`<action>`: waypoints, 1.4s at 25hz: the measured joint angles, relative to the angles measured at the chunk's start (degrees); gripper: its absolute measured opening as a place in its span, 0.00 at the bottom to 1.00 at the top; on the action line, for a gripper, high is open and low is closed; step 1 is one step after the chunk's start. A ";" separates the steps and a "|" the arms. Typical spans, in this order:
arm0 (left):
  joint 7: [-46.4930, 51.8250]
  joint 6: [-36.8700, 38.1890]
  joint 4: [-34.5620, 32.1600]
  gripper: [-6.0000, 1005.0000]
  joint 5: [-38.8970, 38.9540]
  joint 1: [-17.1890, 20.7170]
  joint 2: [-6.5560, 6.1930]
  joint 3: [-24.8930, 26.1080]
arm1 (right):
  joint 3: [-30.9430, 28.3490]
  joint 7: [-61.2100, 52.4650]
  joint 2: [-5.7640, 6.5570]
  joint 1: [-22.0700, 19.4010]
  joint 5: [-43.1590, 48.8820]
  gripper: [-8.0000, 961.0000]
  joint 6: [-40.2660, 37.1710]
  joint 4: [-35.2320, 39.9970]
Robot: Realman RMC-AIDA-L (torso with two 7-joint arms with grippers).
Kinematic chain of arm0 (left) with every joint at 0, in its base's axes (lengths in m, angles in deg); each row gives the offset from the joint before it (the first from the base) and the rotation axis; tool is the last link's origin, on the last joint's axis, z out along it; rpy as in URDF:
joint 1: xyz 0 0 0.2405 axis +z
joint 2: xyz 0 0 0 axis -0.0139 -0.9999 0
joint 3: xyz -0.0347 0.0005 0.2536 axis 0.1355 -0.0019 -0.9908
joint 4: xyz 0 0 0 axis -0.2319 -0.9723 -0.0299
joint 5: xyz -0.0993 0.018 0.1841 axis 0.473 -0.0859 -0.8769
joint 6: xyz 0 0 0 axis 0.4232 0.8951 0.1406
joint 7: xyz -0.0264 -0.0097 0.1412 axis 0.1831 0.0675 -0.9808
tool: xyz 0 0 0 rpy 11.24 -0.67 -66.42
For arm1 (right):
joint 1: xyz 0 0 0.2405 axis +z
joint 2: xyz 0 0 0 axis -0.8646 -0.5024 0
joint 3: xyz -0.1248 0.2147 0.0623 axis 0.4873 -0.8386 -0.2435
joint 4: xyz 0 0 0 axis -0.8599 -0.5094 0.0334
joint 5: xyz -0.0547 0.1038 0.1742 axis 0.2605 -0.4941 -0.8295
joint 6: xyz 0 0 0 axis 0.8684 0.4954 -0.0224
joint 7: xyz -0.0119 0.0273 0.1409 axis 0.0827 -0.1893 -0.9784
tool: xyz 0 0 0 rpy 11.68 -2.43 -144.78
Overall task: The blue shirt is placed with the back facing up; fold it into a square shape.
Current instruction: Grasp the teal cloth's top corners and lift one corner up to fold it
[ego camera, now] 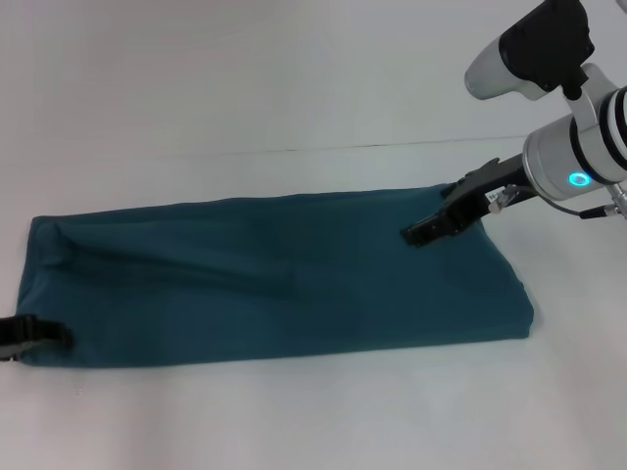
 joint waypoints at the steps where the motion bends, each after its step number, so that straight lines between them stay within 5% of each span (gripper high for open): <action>1: 0.00 0.06 0.06 0.78 0.08 -0.11 -0.05 -0.01 | 0.05 0.00 -0.01 0.00 -0.05 0.96 0.00 0.00; 8: -0.41 0.11 0.57 0.52 0.32 -0.88 -0.16 -0.01 | 0.59 0.00 -0.02 0.00 -0.93 0.95 -0.02 0.00; 11: -0.64 0.09 1.06 0.30 0.33 -1.34 -0.16 -0.02 | 0.59 0.00 -0.02 -0.07 -1.18 0.95 0.03 0.17; 16: -1.15 0.13 1.16 0.15 0.42 -1.67 0.05 -0.01 | 0.54 0.00 0.03 -0.62 -2.40 0.94 0.05 1.16; 22: -2.27 0.86 1.34 0.14 2.11 -2.36 -0.10 0.02 | 0.07 0.59 0.11 -1.41 -4.18 0.94 0.60 1.31; 31: -2.86 4.74 1.38 0.13 6.53 -3.89 -2.03 0.82 | -0.28 5.05 0.22 -6.10 -14.22 0.93 4.69 0.75; 35: -2.88 5.98 1.43 0.13 7.24 -4.74 -2.55 1.23 | -0.24 8.12 0.04 -7.88 -18.65 0.76 8.24 -1.65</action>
